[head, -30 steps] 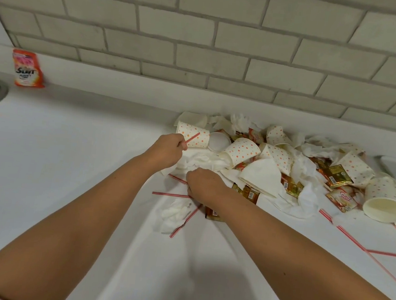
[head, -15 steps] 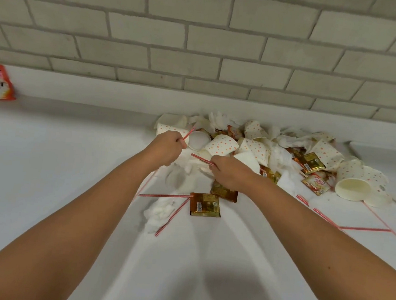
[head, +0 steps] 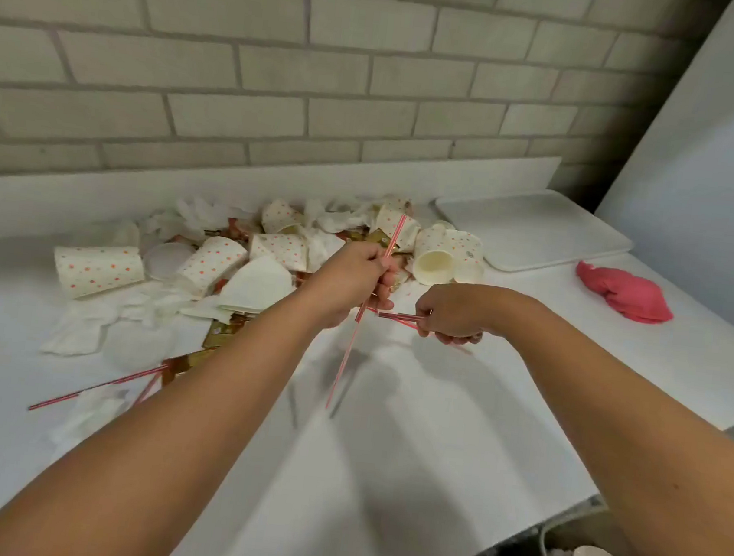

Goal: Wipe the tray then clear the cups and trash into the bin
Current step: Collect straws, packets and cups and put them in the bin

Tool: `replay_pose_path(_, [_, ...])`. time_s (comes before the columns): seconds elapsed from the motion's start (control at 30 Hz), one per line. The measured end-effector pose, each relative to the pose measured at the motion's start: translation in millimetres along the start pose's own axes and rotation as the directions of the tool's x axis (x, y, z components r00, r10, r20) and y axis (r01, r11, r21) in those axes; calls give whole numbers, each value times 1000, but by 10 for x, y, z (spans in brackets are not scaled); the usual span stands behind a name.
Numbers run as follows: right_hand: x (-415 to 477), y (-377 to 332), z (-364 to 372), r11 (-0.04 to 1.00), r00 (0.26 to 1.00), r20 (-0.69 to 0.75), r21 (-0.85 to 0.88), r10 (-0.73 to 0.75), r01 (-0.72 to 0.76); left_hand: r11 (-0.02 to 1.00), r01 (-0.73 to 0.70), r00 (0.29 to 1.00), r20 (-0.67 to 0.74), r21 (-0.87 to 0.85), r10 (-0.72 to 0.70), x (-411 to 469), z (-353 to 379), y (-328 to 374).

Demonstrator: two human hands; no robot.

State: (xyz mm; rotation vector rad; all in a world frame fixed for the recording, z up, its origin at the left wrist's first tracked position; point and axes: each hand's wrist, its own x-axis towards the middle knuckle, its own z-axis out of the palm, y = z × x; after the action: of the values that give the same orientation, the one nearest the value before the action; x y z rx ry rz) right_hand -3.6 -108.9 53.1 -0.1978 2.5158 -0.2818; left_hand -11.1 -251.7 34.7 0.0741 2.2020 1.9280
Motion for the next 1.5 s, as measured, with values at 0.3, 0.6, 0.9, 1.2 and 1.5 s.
replay_pose_path(0.3, [-923,1512,-10,949,945,100,27,311,-315,990,-75,964,245,-121,103,-194,1774,95])
replay_pose_path(0.6, [-1416,2763,514,876,818,328,-74,472,-476,988,-154,867,477,-19,144,-612,3173,-302])
replay_pose_path(0.9, [-1311,3220,1574,831,753,424,-2,504,-556,966,-84,889,457,245,-39,-745,3712,-1359])
replay_pose_path(1.2, [-1273,3188,1581,904,842,328,-125,427,-410,877,-14,885,414,480,-213,-617,3754,-1664])
replay_pose_path(1.5, [-1061,3037,1079,906,842,350,-47,410,-421,824,-303,927,347,479,139,-607,3677,-910])
